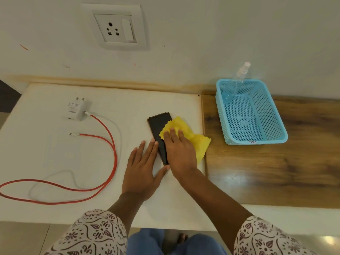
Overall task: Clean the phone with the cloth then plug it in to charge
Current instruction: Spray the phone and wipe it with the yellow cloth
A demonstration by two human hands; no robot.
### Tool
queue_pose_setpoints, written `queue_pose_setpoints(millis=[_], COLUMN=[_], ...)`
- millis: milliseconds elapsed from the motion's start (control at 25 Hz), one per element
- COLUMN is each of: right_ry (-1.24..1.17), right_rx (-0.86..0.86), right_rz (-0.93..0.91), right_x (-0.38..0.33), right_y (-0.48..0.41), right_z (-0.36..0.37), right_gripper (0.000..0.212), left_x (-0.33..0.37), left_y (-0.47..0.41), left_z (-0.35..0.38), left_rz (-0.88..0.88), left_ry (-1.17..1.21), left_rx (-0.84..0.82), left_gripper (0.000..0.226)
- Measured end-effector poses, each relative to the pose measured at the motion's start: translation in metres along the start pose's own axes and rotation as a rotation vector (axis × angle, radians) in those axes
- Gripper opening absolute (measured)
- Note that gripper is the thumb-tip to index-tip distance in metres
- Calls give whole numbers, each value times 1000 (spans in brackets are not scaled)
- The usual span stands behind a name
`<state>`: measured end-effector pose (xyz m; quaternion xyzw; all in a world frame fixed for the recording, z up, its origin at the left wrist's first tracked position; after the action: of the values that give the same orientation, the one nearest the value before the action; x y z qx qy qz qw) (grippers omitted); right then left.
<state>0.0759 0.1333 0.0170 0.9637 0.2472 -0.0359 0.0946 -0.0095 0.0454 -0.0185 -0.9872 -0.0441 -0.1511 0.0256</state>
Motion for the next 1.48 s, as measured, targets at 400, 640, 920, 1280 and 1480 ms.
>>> queue_pose_setpoints(millis=[400,640,920,1280,1480], right_ry=[117,124,116,-109,-174], right_rx=[227,110,74,-274,223], right_rz=[-311,-63,-231,-62,123], right_x=[28,-3,18,19,53], right_y=[39,64,76,79,-4], right_z=[-27,-2,-23,-40,-104], right_gripper=[38,55,49,45,43], left_x=[1,0,0,-1,0], left_y=[1,2,1,1,0], left_z=[-1,-1,-1,1,0], left_rz=[-17,6,-6,-14,-29], left_ry=[-3,26,19,-6,-25], left_rx=[-2,13,20,-3,2], left_gripper=[75,76,77,76,74])
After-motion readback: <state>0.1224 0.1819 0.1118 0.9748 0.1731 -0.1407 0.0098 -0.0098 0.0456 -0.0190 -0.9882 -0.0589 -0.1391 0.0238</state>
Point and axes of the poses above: each hand's wrist, its own y-axis away from the middle knuckle, its own z-axis out of the palm, x = y × z, the point moved 5 cm from there along -y, towards the middle knuckle, and after that the axes turned 4 degrees about z, right-handed, at the moved point
